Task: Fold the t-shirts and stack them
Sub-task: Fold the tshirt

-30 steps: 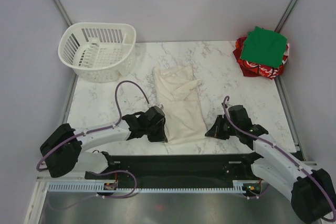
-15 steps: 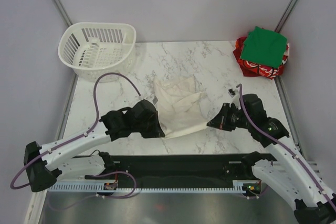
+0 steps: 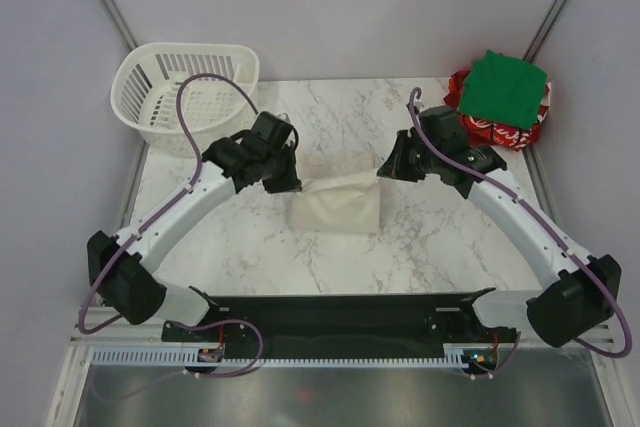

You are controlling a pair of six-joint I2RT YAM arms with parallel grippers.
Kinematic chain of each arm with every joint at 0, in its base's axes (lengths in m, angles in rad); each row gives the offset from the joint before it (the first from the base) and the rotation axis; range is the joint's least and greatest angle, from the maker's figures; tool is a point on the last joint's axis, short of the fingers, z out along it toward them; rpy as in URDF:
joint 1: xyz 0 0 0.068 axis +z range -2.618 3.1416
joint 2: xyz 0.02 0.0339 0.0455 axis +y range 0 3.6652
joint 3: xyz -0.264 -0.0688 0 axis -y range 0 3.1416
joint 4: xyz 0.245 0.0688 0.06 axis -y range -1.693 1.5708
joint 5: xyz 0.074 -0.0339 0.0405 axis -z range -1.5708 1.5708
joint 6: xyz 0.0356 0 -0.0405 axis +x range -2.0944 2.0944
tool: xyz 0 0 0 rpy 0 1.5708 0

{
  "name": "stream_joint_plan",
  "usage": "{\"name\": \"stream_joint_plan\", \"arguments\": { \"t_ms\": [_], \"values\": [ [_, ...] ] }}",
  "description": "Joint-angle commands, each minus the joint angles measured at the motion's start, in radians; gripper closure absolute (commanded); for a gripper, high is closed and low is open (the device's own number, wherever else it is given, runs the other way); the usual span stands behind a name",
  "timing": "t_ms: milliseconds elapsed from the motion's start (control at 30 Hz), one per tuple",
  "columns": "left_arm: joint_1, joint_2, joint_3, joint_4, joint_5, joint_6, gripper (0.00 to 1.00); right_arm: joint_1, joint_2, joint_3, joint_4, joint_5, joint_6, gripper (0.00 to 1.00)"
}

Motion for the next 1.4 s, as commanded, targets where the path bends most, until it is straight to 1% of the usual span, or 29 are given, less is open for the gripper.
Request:
{"name": "stream_joint_plan", "arguments": {
  "t_ms": [0, 67, 200, 267, 400, 533, 633, 667, 700, 733, 767, 800, 833, 867, 900, 933, 967, 1000, 1033, 1100, 1167, 1200, 1233, 1267, 1300, 1333, 1367],
  "values": [
    [0.055, 0.094, 0.138, -0.009, 0.028, 0.135, 0.98, -0.012, 0.072, 0.107, 0.055, 0.059, -0.048, 1.0],
    [0.08, 0.15, 0.183, -0.008, 0.028, 0.166, 0.98, -0.017, 0.135, 0.151, 0.064, 0.063, -0.059, 1.0],
    [0.118, 0.304, 0.308, -0.008, 0.077, 0.207, 0.98, -0.045, 0.221, 0.205, 0.077, 0.071, -0.071, 1.0],
    [0.138, 0.349, 0.345, -0.008, 0.083, 0.22, 0.98, -0.057, 0.272, 0.228, 0.089, 0.071, -0.074, 1.0],
    [0.167, 0.449, 0.439, -0.009, 0.099, 0.241, 0.98, -0.083, 0.371, 0.273, 0.097, 0.051, -0.085, 1.0],
    [0.209, 0.6, 0.519, -0.009, 0.102, 0.27, 0.98, -0.103, 0.465, 0.294, 0.138, 0.013, -0.073, 1.0],
    [0.244, 0.705, 0.585, -0.009, 0.125, 0.275, 0.98, -0.12, 0.557, 0.347, 0.153, -0.01, -0.065, 1.0],
    [0.252, 0.731, 0.604, -0.012, 0.138, 0.278, 0.96, -0.131, 0.609, 0.361, 0.156, -0.013, -0.064, 1.0],
    [0.262, 0.754, 0.653, -0.009, 0.151, 0.281, 0.92, -0.138, 0.638, 0.38, 0.159, -0.018, -0.062, 0.98],
    [0.279, 0.785, 0.684, -0.011, 0.169, 0.284, 0.88, -0.143, 0.667, 0.429, 0.162, -0.024, -0.062, 0.91],
    [0.289, 0.841, 0.721, -0.011, 0.234, 0.292, 0.79, -0.158, 0.728, 0.458, 0.161, -0.03, -0.057, 0.74],
    [0.296, 0.872, 0.797, -0.012, 0.272, 0.298, 0.72, -0.166, 0.759, 0.49, 0.152, -0.041, -0.054, 0.73],
    [0.31, 0.898, 0.836, -0.015, 0.302, 0.298, 0.61, -0.177, 0.805, 0.557, 0.149, -0.047, -0.051, 0.59],
    [0.313, 0.936, 0.876, -0.02, 0.339, 0.298, 0.44, -0.189, 0.824, 0.59, 0.147, -0.05, -0.045, 0.5],
    [0.318, 0.947, 0.938, -0.032, 0.341, 0.289, 0.38, -0.192, 0.841, 0.625, 0.126, -0.049, -0.045, 0.42],
    [0.322, 0.951, 0.962, -0.035, 0.341, 0.283, 0.34, -0.197, 0.861, 0.695, 0.11, -0.046, -0.048, 0.32],
    [0.322, 0.951, 0.977, -0.035, 0.326, 0.273, 0.32, -0.2, 0.864, 0.725, 0.092, -0.041, -0.056, 0.3],
    [0.322, 0.934, 0.99, -0.035, 0.32, 0.258, 0.32, -0.201, 0.863, 0.763, 0.062, -0.027, -0.063, 0.28],
    [0.322, 0.918, 0.988, -0.037, 0.316, 0.252, 0.32, -0.201, 0.838, 0.765, 0.054, -0.021, -0.07, 0.27],
    [0.321, 0.854, 0.958, -0.037, 0.286, 0.241, 0.31, -0.198, 0.788, 0.733, 0.057, -0.019, -0.083, 0.27],
    [0.315, 0.804, 0.919, -0.034, 0.245, 0.244, 0.33, -0.187, 0.676, 0.615, 0.087, -0.035, -0.093, 0.29],
    [0.315, 0.753, 0.881, -0.035, 0.235, 0.25, 0.35, -0.183, 0.634, 0.562, 0.13, -0.082, -0.09, 0.3],
    [0.31, 0.731, 0.86, -0.035, 0.232, 0.253, 0.36, -0.178, 0.55, 0.436, 0.162, -0.108, -0.079, 0.36],
    [0.309, 0.71, 0.82, -0.032, 0.229, 0.255, 0.4, -0.165, 0.512, 0.37, 0.197, -0.148, -0.07, 0.43],
    [0.307, 0.693, 0.8, -0.031, 0.227, 0.258, 0.42, -0.155, 0.475, 0.304, 0.269, -0.188, -0.045, 0.5],
    [0.303, 0.664, 0.783, -0.027, 0.227, 0.258, 0.44, -0.145, 0.426, 0.192, 0.299, -0.257, -0.036, 0.63],
    [0.299, 0.653, 0.743, -0.011, 0.23, 0.258, 0.48, -0.128, 0.412, 0.146, 0.322, -0.288, -0.028, 0.69]
  ]
}}
